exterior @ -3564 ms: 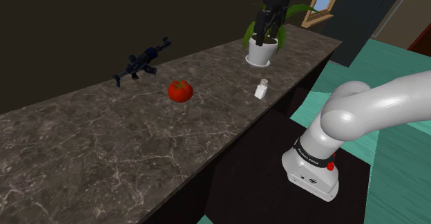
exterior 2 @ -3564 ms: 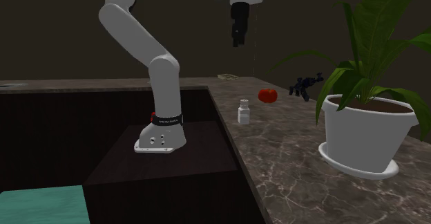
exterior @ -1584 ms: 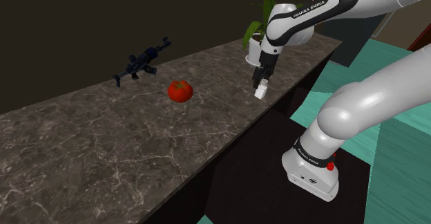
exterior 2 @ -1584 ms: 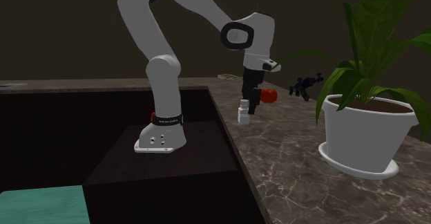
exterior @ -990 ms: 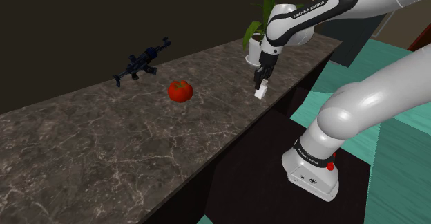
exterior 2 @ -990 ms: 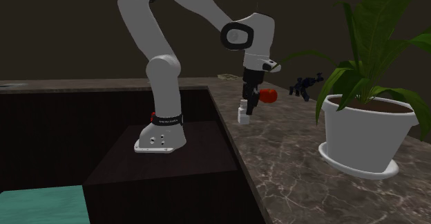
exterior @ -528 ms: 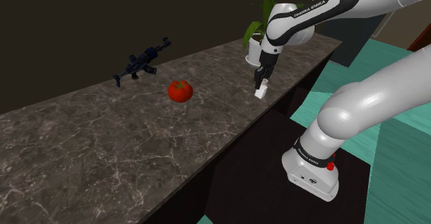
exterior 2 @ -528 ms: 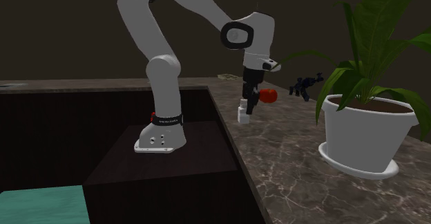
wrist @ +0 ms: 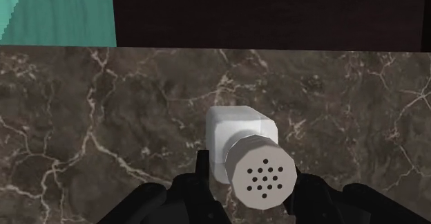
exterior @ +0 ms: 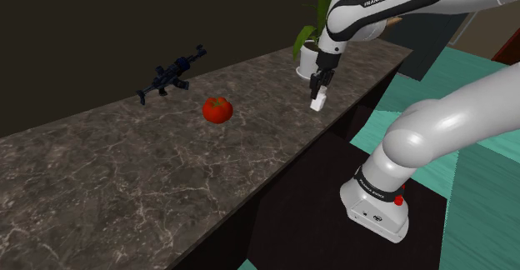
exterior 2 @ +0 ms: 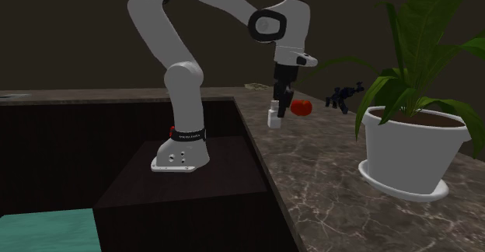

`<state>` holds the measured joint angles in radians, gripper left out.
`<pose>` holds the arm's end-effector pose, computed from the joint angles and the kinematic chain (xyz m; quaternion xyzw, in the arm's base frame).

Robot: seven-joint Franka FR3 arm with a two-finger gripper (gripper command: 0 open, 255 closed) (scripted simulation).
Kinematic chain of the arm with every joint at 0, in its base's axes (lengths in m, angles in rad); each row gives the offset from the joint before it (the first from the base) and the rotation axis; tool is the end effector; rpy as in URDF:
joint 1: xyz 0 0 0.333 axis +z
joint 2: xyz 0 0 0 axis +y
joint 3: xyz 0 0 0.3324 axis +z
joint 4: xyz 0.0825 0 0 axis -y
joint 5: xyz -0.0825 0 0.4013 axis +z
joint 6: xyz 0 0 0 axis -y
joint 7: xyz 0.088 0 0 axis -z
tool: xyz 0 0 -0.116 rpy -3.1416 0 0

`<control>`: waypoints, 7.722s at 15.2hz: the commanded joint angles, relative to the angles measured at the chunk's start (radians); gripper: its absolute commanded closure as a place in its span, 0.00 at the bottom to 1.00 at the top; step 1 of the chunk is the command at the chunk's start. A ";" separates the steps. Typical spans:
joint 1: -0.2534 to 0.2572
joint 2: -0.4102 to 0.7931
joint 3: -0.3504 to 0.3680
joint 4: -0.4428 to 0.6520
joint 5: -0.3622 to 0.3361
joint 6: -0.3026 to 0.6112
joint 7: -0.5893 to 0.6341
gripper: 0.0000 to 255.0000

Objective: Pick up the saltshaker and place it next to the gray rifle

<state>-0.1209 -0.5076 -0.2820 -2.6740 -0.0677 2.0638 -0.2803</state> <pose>0.3374 -0.1410 0.3753 -0.9973 0.0224 0.0429 0.0555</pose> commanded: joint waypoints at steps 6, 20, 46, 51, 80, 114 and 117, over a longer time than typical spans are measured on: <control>-0.001 -0.048 0.015 0.063 0.002 -0.111 0.011 1.00; 0.002 -0.097 0.038 0.219 0.011 -0.315 0.026 1.00; 0.075 0.068 0.150 0.576 0.110 -0.503 0.161 1.00; 0.114 0.198 0.207 0.688 0.151 -0.479 0.243 1.00; 0.302 1.062 0.359 1.721 0.158 -0.611 0.581 1.00; 0.298 1.033 0.356 1.213 0.167 -0.135 0.530 1.00; 0.298 1.045 0.356 1.192 0.167 -0.102 0.527 1.00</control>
<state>0.1762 0.5319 0.0739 -1.4762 0.0995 1.9498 0.2461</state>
